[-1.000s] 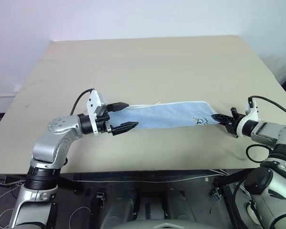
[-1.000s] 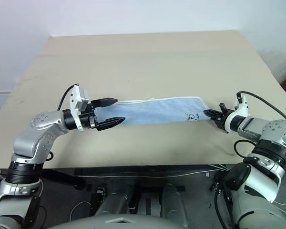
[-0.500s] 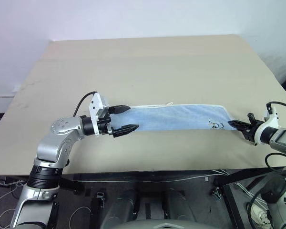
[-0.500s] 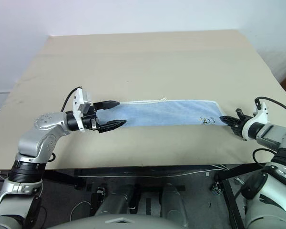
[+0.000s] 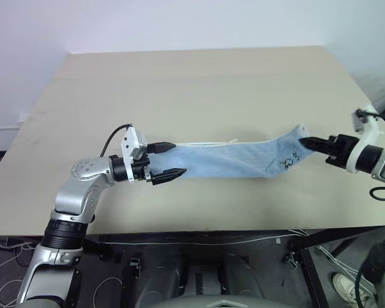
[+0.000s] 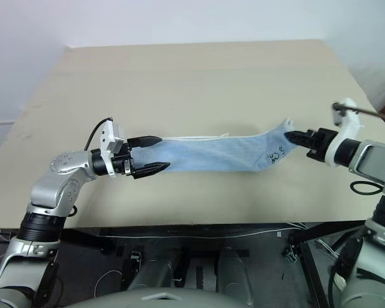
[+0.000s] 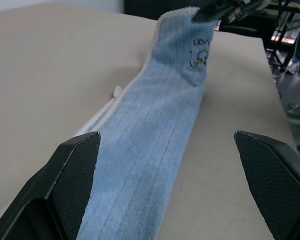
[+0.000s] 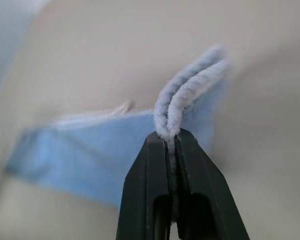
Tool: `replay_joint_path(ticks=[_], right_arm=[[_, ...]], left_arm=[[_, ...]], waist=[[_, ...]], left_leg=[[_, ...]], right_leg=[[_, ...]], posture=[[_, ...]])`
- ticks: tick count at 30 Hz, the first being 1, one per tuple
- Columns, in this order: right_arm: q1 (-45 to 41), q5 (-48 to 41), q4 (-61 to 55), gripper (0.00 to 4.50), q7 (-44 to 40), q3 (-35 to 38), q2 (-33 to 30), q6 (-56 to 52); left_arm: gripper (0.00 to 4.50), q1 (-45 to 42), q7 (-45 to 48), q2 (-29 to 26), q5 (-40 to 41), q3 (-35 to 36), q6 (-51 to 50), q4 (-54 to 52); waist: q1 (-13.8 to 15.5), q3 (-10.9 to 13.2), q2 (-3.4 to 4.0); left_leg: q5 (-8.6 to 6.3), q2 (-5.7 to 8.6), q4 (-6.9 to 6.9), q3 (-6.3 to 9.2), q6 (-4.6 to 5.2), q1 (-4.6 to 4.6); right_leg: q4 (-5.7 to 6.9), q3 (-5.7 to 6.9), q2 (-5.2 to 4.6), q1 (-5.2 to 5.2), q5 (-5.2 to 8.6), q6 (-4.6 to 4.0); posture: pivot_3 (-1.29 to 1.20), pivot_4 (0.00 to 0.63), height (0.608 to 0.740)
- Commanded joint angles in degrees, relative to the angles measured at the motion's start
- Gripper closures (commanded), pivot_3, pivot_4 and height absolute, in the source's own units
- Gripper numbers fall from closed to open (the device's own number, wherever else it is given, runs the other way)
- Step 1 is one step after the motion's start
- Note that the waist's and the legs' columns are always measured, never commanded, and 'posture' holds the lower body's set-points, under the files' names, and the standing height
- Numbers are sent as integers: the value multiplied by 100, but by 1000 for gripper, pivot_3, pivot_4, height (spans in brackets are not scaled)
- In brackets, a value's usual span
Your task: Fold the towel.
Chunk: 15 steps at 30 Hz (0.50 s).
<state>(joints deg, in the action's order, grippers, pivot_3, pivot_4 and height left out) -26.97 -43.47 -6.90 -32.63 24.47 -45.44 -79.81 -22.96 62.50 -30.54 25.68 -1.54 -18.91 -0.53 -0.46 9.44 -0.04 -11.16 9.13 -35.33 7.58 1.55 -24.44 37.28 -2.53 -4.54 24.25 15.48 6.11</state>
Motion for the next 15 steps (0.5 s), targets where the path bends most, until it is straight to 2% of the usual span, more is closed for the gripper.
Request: replay_joint_path(ticks=[1,9,15], right_arm=[[-67,-170,-673,4472,-213,-431,37,265],[-531,-149,-842,4472,-122,-1309,656,332],[-719,128,-246,4472,138,-1767,1122,354]], left_arm=[[0,8,34,-6,-24,2,166,-92],[0,123,-32,-44,-70,27,189,-193],[0,240,-99,-75,-130,36,216,-292]], waist=[[-9,0,0],[-5,1,-1],[-1,0,-1]], left_leg=[[0,0,2,0,0,-2],[0,0,9,0,0,-1],[0,0,10,1,0,-1]], right_leg=[[-2,-1,0,2,0,0],[-3,-1,1,6,-1,0],[-4,-1,1,6,-1,0]], posture=[[0,150,740],[0,150,740],[0,150,740]])
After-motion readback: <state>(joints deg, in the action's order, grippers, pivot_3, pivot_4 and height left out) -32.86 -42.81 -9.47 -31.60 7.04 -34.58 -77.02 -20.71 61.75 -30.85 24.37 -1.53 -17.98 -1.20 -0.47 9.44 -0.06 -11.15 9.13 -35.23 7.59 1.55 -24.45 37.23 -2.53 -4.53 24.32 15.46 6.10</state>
